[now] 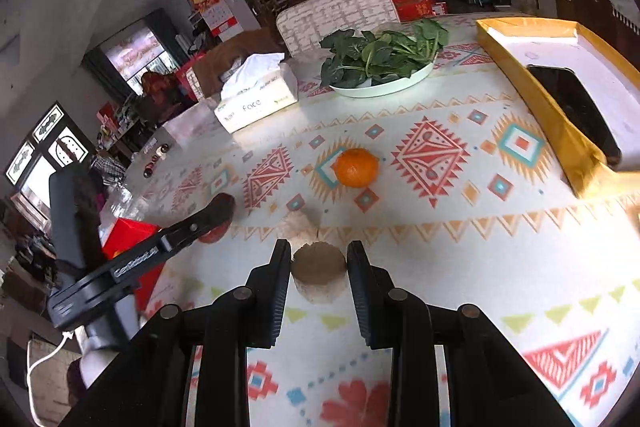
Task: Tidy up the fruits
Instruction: 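Carry both over the red tray and open left tool while right tool releases the slice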
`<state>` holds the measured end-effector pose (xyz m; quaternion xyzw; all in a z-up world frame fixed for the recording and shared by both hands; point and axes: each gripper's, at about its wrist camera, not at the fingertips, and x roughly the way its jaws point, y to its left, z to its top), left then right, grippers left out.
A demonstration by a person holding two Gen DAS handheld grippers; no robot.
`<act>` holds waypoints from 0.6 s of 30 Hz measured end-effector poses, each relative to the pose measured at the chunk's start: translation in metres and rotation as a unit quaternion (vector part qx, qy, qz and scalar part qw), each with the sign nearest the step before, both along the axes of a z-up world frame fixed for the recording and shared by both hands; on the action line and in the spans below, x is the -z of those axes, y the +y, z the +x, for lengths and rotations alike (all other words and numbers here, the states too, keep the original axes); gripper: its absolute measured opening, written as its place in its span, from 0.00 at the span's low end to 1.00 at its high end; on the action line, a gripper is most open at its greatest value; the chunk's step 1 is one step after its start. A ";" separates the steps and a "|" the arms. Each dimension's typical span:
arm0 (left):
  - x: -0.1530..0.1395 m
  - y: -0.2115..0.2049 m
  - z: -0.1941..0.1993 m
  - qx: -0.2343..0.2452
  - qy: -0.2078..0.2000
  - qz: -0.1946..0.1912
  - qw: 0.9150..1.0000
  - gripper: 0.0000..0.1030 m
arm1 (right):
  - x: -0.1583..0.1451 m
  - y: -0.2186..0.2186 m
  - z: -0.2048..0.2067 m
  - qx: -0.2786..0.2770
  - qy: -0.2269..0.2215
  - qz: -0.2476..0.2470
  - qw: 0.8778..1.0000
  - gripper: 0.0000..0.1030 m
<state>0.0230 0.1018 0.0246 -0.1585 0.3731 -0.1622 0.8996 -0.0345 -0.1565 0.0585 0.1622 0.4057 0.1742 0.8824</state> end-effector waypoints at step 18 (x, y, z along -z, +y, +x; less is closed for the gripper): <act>-0.045 0.154 -0.156 -0.168 -0.048 -0.002 0.985 0.31 | -0.041 0.089 -0.054 -0.098 -0.045 0.014 0.994 0.31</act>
